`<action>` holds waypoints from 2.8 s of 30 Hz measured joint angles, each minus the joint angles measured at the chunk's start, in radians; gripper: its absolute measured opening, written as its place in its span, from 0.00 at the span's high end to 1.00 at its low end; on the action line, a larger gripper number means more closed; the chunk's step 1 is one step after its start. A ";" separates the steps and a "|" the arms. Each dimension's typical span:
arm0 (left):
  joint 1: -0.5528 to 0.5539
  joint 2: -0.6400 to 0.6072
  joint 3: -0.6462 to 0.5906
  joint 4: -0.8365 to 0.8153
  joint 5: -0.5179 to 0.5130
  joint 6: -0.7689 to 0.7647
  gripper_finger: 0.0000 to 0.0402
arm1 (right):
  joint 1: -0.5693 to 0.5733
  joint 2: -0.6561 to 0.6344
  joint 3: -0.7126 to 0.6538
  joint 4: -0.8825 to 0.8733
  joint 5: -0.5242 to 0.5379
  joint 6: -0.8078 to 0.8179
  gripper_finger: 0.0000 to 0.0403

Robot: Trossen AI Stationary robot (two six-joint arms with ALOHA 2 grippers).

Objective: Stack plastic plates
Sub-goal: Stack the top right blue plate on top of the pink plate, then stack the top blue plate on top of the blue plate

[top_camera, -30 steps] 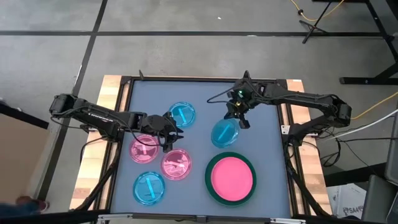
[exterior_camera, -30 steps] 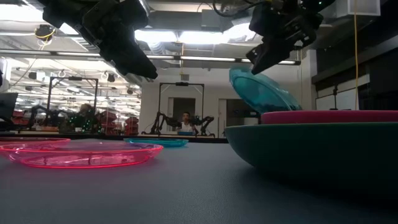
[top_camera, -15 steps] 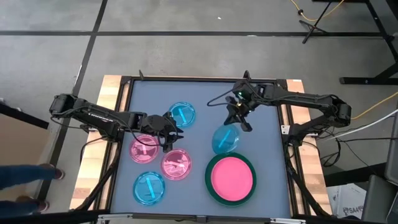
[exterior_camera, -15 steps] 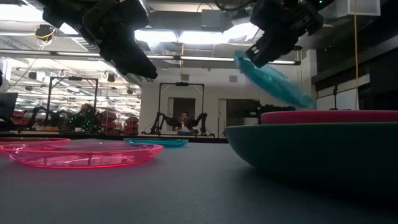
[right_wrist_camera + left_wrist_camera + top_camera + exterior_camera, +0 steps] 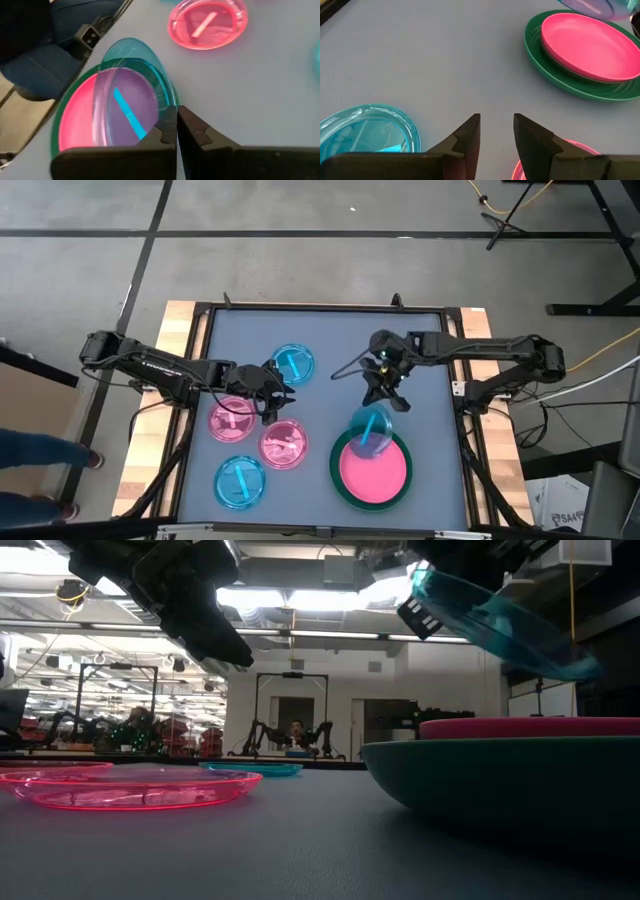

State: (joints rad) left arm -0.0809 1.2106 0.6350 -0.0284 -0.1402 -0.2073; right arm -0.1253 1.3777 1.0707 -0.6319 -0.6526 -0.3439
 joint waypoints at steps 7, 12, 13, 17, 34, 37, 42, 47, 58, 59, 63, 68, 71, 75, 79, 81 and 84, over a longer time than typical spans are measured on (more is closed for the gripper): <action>0.000 0.000 0.000 0.000 0.000 0.000 0.72 | 0.141 0.000 0.000 0.001 0.075 0.089 1.00; 0.000 0.000 0.000 0.000 0.000 0.000 0.72 | 0.232 0.000 0.000 0.000 0.162 0.135 1.00; 0.000 0.000 0.000 0.000 0.000 0.000 0.72 | 0.249 0.000 0.000 0.000 0.180 0.142 1.00; 0.000 0.000 0.000 0.000 0.000 0.000 0.72 | 0.305 0.000 0.000 0.001 0.250 0.182 1.00; 0.000 0.000 0.000 0.000 0.000 0.000 0.72 | 0.396 0.050 0.000 0.002 0.344 0.243 1.00; -0.001 0.000 0.000 0.000 0.000 0.000 0.72 | 0.394 0.090 0.000 0.002 0.337 0.243 1.00; -0.001 0.000 0.000 0.000 0.000 0.000 0.72 | 0.394 0.151 -0.001 0.002 0.328 0.239 1.00; 0.000 0.000 0.000 0.000 0.000 0.000 0.72 | 0.394 0.195 -0.001 0.008 0.339 0.235 1.00; -0.001 0.000 0.000 0.000 0.000 0.000 0.72 | 0.393 0.213 -0.001 0.014 0.417 0.234 1.00; 0.000 0.000 0.000 0.000 0.000 0.000 0.72 | 0.393 0.213 -0.001 0.014 0.417 0.234 1.00; -0.001 0.000 0.000 0.000 0.000 0.000 0.72 | 0.393 0.213 -0.001 0.015 0.444 0.234 1.00; -0.001 0.000 0.000 0.000 0.000 0.000 0.72 | 0.393 0.213 -0.001 0.016 0.461 0.234 1.00; -0.001 0.000 0.000 0.000 0.000 0.000 0.72 | 0.393 0.213 -0.001 0.017 0.461 0.234 1.00; 0.000 0.000 0.000 0.000 0.000 0.000 0.72 | 0.393 0.213 -0.001 0.017 0.461 0.234 0.97; -0.001 0.000 0.000 0.000 0.000 0.000 0.72 | 0.393 0.213 -0.001 0.017 0.462 0.234 0.91; 0.000 0.000 0.000 0.000 0.000 0.000 0.72 | 0.393 0.213 -0.001 0.017 0.461 0.234 0.87; 0.000 0.000 0.000 0.000 0.000 0.000 0.72 | 0.393 0.213 -0.001 0.017 0.462 0.234 0.83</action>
State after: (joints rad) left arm -0.0814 1.2106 0.6350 -0.0288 -0.1402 -0.2073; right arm 0.2680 1.5906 1.0698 -0.6150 -0.1909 -0.1097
